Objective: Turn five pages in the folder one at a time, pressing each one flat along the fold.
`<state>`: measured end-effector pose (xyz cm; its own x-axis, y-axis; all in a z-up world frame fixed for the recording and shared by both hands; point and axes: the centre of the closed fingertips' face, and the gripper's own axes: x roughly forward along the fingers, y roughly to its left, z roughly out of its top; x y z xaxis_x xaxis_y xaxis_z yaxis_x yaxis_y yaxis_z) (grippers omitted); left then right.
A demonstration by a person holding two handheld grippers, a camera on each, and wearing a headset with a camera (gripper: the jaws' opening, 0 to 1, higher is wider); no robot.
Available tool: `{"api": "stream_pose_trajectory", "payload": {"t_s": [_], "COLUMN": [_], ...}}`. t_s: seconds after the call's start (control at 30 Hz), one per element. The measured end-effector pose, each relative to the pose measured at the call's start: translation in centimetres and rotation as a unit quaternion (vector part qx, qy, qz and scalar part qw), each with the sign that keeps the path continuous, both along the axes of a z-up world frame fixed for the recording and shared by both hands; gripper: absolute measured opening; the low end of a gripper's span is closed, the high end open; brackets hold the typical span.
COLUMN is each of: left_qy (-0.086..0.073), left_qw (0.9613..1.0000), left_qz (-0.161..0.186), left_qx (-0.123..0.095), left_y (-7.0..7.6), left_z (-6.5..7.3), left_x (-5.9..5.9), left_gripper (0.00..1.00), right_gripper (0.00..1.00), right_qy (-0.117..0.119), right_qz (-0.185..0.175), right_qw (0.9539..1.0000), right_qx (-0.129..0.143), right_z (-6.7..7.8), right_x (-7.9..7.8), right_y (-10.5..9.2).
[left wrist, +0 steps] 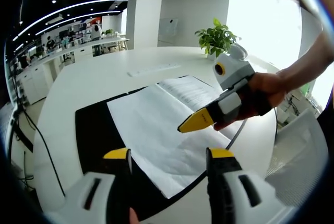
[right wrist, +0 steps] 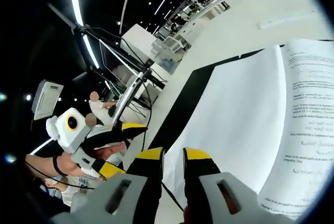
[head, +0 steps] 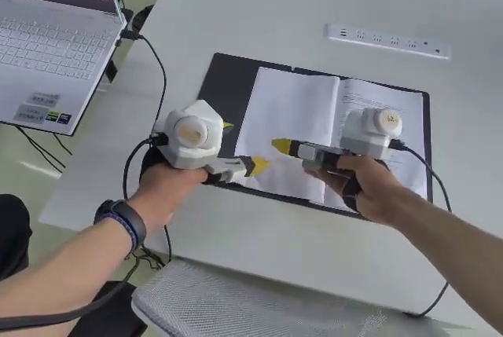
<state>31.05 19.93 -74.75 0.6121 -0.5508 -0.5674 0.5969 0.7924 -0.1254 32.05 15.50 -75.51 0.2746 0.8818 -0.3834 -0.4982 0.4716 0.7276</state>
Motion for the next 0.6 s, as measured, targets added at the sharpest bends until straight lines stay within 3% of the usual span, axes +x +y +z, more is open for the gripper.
{"api": "stream_pose_trajectory", "payload": {"t_s": [0.23,0.6], "left_qy": [0.023,0.044], "left_qw": [0.9997,0.9989], "left_qz": [0.009,0.012], "left_qx": [0.004,0.009], "left_y": [0.1,-0.9], "left_z": [-2.6,-4.6], "left_x": [-0.3,-1.4], "left_gripper": [0.5,0.41], "right_gripper": [0.12,0.07], "right_qy": [-0.003,0.011], "right_qz": [-0.023,-0.044], "right_qw": [0.9997,0.999], "right_qx": [-0.005,-0.008], "right_z": [0.7,0.0], "right_x": [-0.1,-0.6], "right_y": [-2.7,-5.1]}}
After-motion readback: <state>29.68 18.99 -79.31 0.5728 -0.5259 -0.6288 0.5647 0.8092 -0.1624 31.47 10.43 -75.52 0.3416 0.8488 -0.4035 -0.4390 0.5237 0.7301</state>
